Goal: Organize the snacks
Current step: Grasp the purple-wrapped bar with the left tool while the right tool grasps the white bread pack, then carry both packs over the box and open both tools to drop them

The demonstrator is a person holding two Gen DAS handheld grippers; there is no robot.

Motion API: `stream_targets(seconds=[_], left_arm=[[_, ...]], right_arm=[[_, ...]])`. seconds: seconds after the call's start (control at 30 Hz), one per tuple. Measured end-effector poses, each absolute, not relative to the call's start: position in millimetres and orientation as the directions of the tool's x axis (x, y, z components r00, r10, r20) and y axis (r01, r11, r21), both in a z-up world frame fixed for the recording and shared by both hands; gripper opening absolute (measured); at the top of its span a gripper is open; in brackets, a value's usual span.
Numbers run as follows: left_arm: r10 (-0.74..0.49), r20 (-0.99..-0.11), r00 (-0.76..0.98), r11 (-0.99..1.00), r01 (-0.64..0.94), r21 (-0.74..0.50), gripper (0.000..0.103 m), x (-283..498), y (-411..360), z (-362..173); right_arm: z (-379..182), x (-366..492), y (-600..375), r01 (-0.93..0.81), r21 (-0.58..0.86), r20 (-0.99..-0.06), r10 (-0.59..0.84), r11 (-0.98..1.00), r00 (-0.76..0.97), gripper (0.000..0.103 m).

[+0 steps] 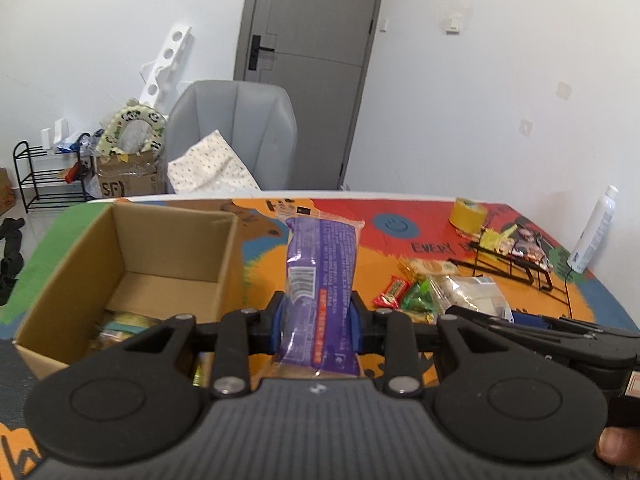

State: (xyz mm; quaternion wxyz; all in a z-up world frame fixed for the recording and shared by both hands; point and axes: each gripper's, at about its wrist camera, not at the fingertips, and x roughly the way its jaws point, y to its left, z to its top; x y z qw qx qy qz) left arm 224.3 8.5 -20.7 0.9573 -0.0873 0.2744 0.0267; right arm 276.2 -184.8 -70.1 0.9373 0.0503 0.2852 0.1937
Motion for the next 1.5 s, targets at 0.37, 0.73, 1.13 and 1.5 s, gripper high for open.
stream_targets(seconds=[0.37, 0.73, 1.13, 1.5], left_arm=[[0.071, -0.495, 0.866, 0.975, -0.164, -0.147, 0.030, 207.3, 50.3, -3.6], [0.134, -0.488, 0.862, 0.966, -0.224, -0.131, 0.030, 201.8, 85.9, 1.3], [0.168, -0.522, 0.836, 0.951, -0.277, -0.137, 0.030, 212.2, 125.5, -8.9], [0.145, -0.550, 0.823, 0.942, -0.284, -0.177, 0.030, 232.2, 151.9, -24.9]], right_arm=[[-55.4, 271.7, -152.7, -0.386, 0.195, -0.484, 0.431, 0.902, 0.762, 0.052], [-46.8, 269.3, -125.8, -0.437, 0.190, -0.467, 0.472, 0.879, 0.747, 0.052], [-40.3, 276.1, -85.7, -0.490, 0.173, -0.466, 0.509, 0.854, 0.724, 0.052], [-37.2, 285.0, -52.6, -0.520, 0.150, -0.480, 0.522, 0.841, 0.705, 0.052]])
